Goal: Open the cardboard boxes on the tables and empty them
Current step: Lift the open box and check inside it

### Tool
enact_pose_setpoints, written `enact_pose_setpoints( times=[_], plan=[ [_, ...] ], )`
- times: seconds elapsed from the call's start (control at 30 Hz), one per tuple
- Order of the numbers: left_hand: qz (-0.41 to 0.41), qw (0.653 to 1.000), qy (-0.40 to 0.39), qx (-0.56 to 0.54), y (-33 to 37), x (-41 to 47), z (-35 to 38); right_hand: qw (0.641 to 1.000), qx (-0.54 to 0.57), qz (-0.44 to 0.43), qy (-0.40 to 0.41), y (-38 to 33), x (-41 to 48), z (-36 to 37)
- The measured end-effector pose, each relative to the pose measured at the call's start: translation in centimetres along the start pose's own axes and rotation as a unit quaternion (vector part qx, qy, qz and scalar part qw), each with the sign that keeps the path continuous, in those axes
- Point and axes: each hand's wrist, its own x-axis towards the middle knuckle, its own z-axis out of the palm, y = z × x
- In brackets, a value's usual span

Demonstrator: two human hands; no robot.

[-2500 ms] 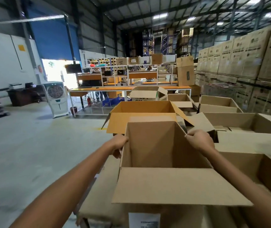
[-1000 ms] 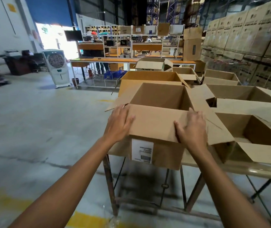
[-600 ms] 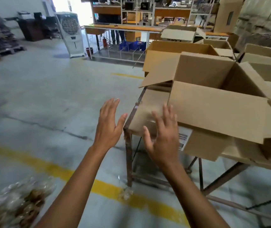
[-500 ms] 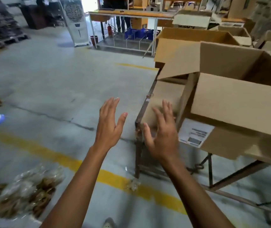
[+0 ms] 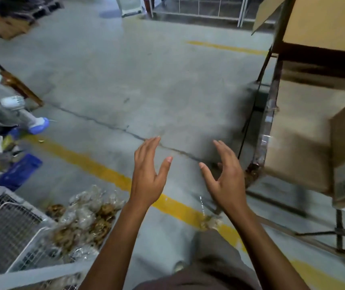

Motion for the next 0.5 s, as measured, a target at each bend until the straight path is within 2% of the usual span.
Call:
enact_pose_setpoints(
  times=[0.23,0.37,0.5],
  plan=[
    [0.01,1.0,-0.003,-0.003,-5.3,11.7,3.2,0.999,0.009,0.038,-0.007,3.3,10.7,4.7],
    [-0.001,0.999,-0.034,-0.011,-6.5,20.0,5.2,0.999,0.004,0.044,0.004,5.3,18.3,6.1],
    [0.035,0.998,-0.047,-0.007,-7.3,28.7,6.8,0.999,0.0,0.034,0.019,6.6,26.1,7.2]
  ],
)
